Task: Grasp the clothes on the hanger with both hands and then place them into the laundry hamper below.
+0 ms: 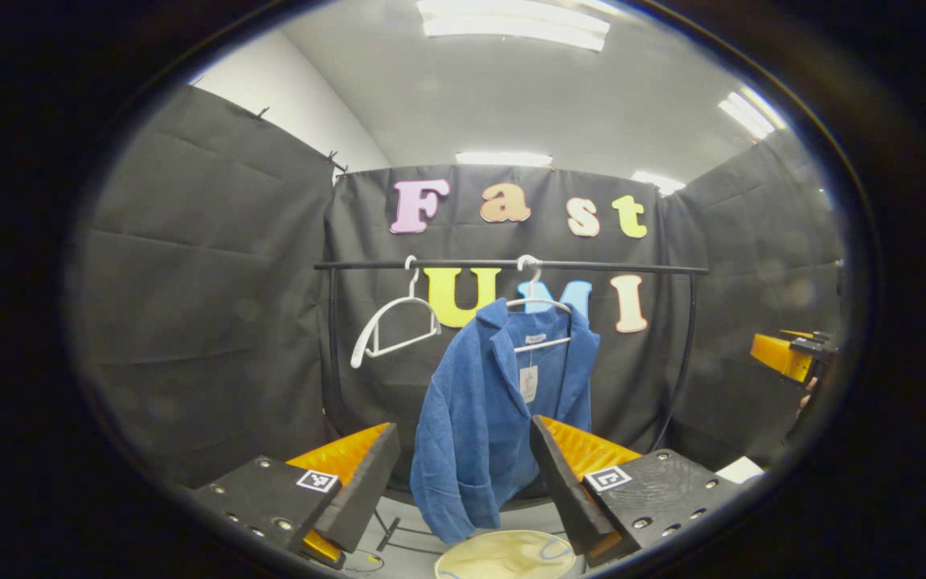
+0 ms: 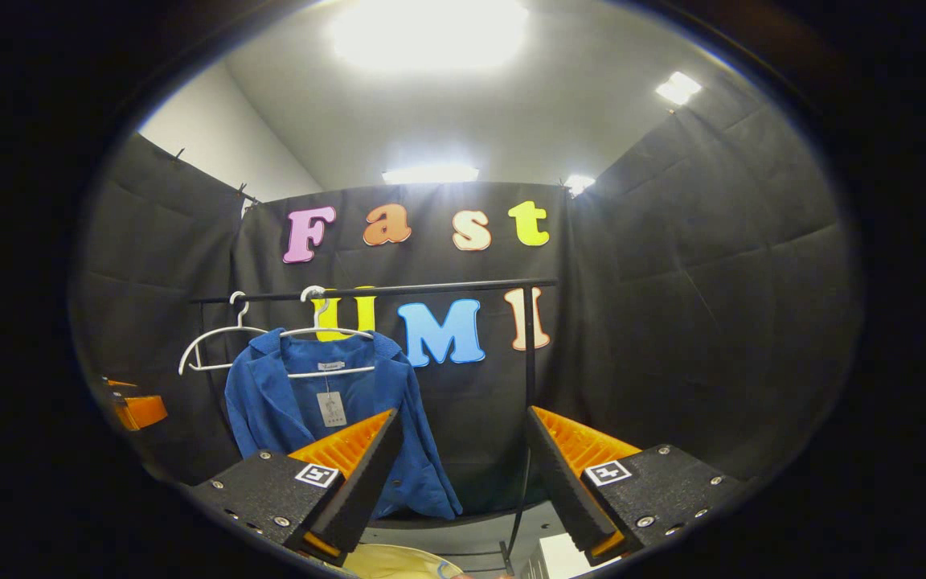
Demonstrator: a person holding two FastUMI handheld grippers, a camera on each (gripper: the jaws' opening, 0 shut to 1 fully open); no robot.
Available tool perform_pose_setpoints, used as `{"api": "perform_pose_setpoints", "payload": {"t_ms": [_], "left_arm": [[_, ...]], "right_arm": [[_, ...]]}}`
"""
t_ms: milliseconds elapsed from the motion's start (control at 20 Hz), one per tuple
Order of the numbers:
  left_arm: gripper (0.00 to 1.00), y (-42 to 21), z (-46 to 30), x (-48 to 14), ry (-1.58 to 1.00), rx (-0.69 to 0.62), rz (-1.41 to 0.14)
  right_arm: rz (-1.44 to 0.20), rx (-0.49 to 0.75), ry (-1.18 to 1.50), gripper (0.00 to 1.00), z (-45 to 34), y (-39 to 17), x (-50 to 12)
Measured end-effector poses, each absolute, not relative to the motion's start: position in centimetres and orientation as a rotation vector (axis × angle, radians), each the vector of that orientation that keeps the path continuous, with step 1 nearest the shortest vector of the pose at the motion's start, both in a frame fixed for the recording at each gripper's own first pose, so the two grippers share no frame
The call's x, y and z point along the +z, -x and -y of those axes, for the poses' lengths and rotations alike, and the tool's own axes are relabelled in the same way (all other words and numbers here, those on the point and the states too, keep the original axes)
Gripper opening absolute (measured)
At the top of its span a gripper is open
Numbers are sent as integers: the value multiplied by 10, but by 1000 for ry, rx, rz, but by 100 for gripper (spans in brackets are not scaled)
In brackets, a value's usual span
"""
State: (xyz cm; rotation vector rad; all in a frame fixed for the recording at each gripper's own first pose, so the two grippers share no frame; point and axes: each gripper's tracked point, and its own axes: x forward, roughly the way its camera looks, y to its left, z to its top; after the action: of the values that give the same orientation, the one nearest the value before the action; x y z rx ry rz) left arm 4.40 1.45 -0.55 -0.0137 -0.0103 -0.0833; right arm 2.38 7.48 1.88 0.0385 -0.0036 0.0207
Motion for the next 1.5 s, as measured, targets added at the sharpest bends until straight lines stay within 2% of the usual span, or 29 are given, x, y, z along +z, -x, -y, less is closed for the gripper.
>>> {"api": "perform_pose_setpoints", "payload": {"t_ms": [450, 1300, 1350, 1400, 1500], "left_arm": [[94, -97, 11, -2, 26, -49, 8], [94, -217, 60, -27, 61, 57, -78], [94, -227, 63, -29, 62, 64, -79], [95, -236, 66, -30, 64, 73, -82], [95, -252, 71, -30, 77, 96, -75]], "right_arm": [[-40, 152, -99, 95, -120, -95, 5], [-231, 287, -181, 95, -156, -240, -73], [-246, 293, -197, 91, -159, -250, -77], [-260, 298, -216, 95, -162, -258, -82], [-273, 312, -243, 95, -171, -276, -90]]}}
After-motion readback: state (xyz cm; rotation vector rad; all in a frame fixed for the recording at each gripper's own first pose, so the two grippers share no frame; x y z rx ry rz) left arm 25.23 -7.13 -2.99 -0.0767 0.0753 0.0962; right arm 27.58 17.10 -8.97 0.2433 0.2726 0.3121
